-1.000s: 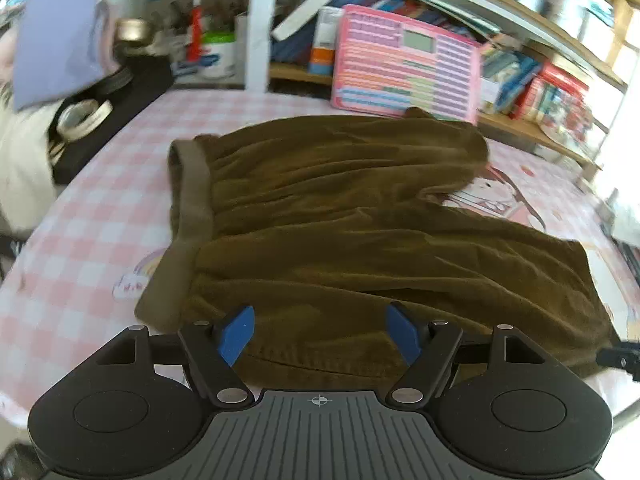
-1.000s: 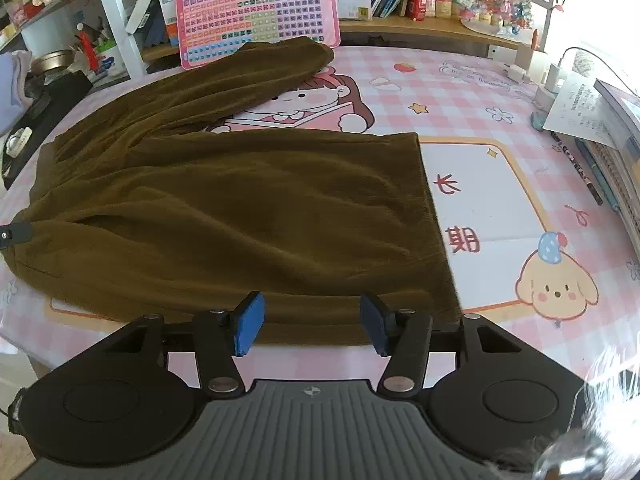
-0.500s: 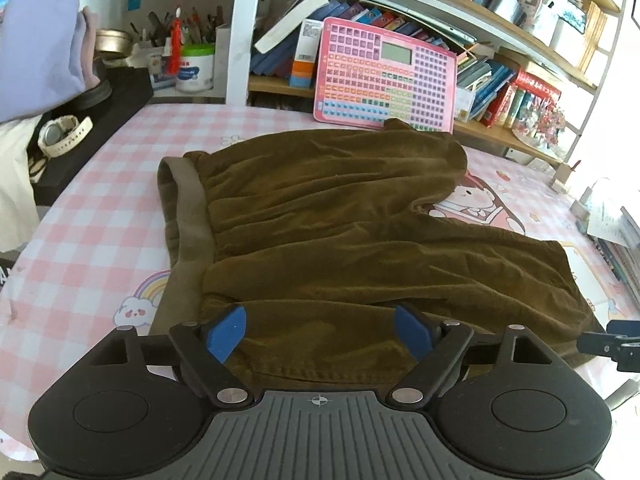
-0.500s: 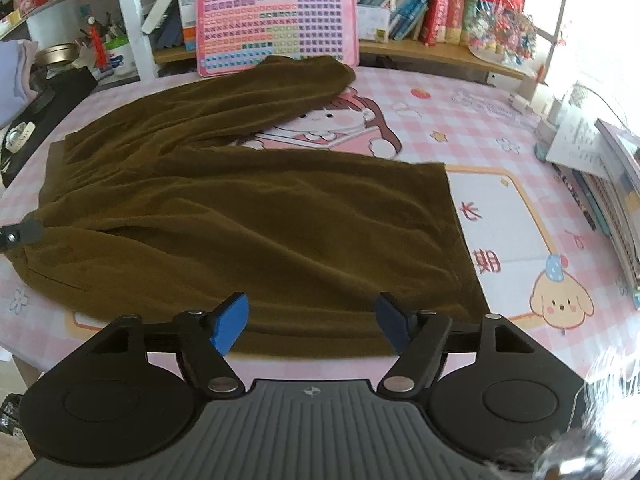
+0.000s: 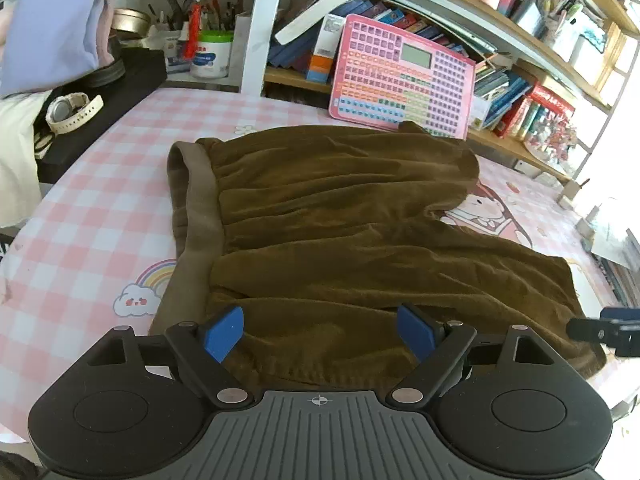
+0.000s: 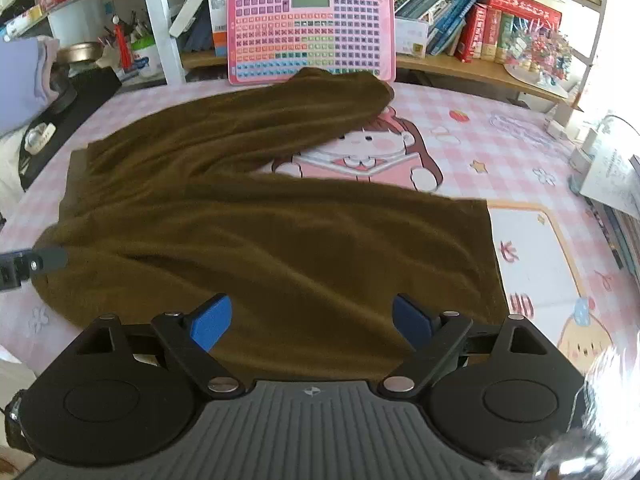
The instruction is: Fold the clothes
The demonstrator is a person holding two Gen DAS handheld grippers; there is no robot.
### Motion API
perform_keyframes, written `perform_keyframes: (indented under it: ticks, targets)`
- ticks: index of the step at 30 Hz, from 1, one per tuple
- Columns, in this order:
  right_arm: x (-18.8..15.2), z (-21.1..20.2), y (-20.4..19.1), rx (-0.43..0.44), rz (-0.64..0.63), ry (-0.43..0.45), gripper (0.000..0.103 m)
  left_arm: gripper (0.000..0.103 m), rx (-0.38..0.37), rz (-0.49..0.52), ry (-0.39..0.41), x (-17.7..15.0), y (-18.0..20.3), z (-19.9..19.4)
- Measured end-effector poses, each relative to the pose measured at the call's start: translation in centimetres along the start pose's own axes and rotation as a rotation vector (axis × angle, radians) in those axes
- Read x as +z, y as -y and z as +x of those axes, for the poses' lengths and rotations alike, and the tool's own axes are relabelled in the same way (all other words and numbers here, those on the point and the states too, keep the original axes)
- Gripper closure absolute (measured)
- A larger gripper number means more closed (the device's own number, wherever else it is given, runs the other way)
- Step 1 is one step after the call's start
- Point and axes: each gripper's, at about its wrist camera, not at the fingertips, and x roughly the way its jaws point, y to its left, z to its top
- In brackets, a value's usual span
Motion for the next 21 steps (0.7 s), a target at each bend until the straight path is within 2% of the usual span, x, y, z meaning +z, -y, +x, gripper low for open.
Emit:
perform_keyframes:
  ticks: [7, 13, 21]
  targets:
    - [3.4, 2.4, 2.2, 0.110, -0.042, 0.018, 0.015, 0.016, 0.073, -0.030, 0.000, 1.1, 1.8, 1.7]
    - [7.2, 4.7, 6.3, 0.212, -0.066, 0.070, 0.015, 0.016, 0.162, -0.091, 0.003, 2.9, 4.9, 3.5]
    - [13.9, 10.3, 12.0, 0.258, -0.198, 0.091, 0.015, 0.016, 0.228, -0.162, -0.052, 3.1, 8.5, 5.2]
